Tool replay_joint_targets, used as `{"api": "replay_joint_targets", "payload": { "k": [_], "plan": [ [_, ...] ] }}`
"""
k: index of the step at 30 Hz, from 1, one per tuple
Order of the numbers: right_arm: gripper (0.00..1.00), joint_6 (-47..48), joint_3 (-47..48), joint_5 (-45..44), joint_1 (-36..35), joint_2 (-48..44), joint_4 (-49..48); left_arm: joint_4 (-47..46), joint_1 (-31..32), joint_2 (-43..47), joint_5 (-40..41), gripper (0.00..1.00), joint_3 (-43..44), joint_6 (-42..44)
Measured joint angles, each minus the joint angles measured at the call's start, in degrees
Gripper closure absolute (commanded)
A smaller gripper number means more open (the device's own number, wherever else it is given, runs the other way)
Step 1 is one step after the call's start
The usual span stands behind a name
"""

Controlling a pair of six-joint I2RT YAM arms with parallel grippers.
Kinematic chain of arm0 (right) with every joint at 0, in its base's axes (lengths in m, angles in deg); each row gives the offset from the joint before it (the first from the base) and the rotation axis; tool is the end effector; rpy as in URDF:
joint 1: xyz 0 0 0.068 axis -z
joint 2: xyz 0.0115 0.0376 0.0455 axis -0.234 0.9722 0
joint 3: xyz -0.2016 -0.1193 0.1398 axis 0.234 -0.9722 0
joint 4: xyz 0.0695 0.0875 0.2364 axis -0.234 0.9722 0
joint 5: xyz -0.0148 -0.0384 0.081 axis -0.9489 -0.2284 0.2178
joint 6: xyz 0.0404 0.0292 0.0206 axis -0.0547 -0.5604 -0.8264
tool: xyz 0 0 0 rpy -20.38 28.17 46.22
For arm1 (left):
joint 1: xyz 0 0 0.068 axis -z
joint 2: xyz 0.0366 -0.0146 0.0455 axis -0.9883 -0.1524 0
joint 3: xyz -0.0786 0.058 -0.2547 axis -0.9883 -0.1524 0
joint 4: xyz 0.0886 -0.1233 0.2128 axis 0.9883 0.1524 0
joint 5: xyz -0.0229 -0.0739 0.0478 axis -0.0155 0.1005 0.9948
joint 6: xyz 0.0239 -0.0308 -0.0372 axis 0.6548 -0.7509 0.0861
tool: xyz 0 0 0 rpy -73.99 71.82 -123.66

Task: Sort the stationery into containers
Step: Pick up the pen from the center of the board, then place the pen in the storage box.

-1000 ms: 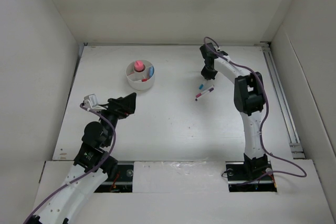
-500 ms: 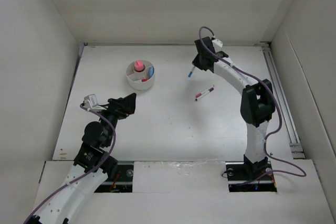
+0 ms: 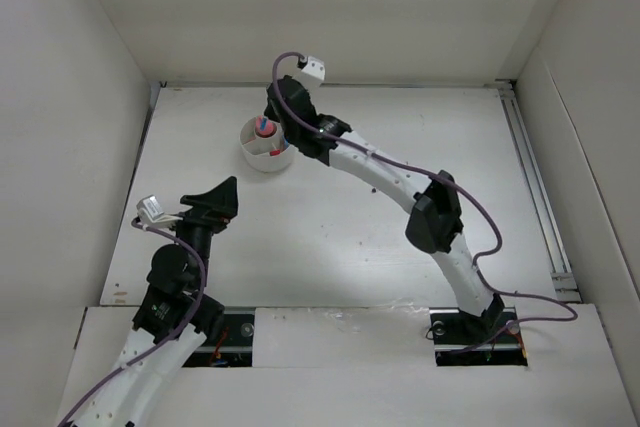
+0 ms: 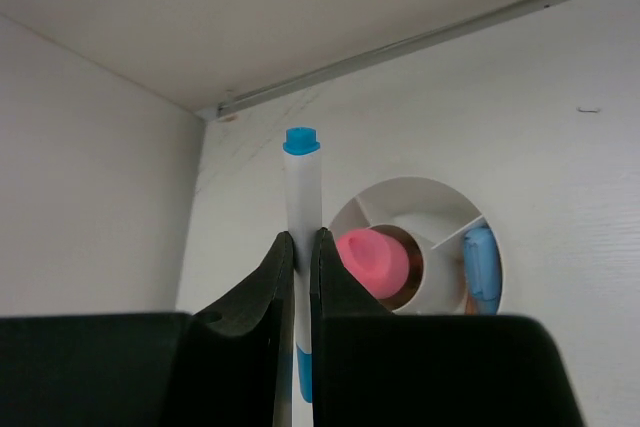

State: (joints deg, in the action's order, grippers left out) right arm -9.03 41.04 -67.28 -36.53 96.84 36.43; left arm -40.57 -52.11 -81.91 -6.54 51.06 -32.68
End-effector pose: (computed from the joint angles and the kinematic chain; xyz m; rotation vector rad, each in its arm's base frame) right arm 0.3560 0.3933 0.3528 0.3255 1.7933 0.6067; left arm 0.0823 -0.0283 0.2880 -0.5954 1.2393 -0.8339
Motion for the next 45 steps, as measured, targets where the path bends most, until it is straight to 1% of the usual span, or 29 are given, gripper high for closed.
{"api": "replay_joint_targets", "payload": {
  "k": [7, 13, 20, 25, 28, 37, 42, 43, 44, 45],
  "plan": [
    [1.00, 2.58, 0.90, -11.41, -1.27, 7.15, -3.17, 0.81, 0.00, -1.55, 1.01, 0.00, -0.09, -1.46],
    [1.00, 3.87, -0.09, -16.35, -2.25, 8.70, -6.69, 1.20, 0.00, -4.55, 0.74, 0.00, -0.09, -1.70],
    [1.00, 4.52, -0.81, -19.34, -4.20, 8.87, -10.51, 1.22, 0.00, -4.68, 0.42, 0.00, -0.09, -1.86],
    [1.00, 4.72, -5.14, -20.83, -5.60, 8.87, -13.27, 1.20, 0.00, -4.68, 0.17, 0.00, -0.09, -1.88],
    [1.00, 4.76, -8.20, -21.44, -6.03, 9.07, -13.38, 1.20, 0.00, -4.68, -0.13, 0.00, -0.09, -1.88],
    [1.00, 4.83, -9.88, -23.34, -6.27, 9.49, -13.97, 1.20, 0.00, -4.68, -0.17, 0.00, -0.09, -1.88],
    [1.00, 4.44, -13.51, -24.61, -6.27, 9.40, -15.63, 1.20, 0.00, -4.68, -0.90, 0.00, -0.09, -1.86],
    [0.98, 4.37, -14.21, -24.83, -6.27, 9.40, -15.58, 1.18, 0.00, -4.68, -1.05, 0.00, -0.09, -1.86],
    [0.86, 4.24, -14.78, -24.94, -6.25, 9.40, -15.47, 1.18, 0.00, -4.68, -1.18, 0.00, -0.09, -1.86],
    [0.77, 3.96, -15.50, -24.94, -6.25, 9.35, -15.52, 1.18, 0.00, -4.68, -1.25, 0.00, -0.09, -1.86]
  ]
}}
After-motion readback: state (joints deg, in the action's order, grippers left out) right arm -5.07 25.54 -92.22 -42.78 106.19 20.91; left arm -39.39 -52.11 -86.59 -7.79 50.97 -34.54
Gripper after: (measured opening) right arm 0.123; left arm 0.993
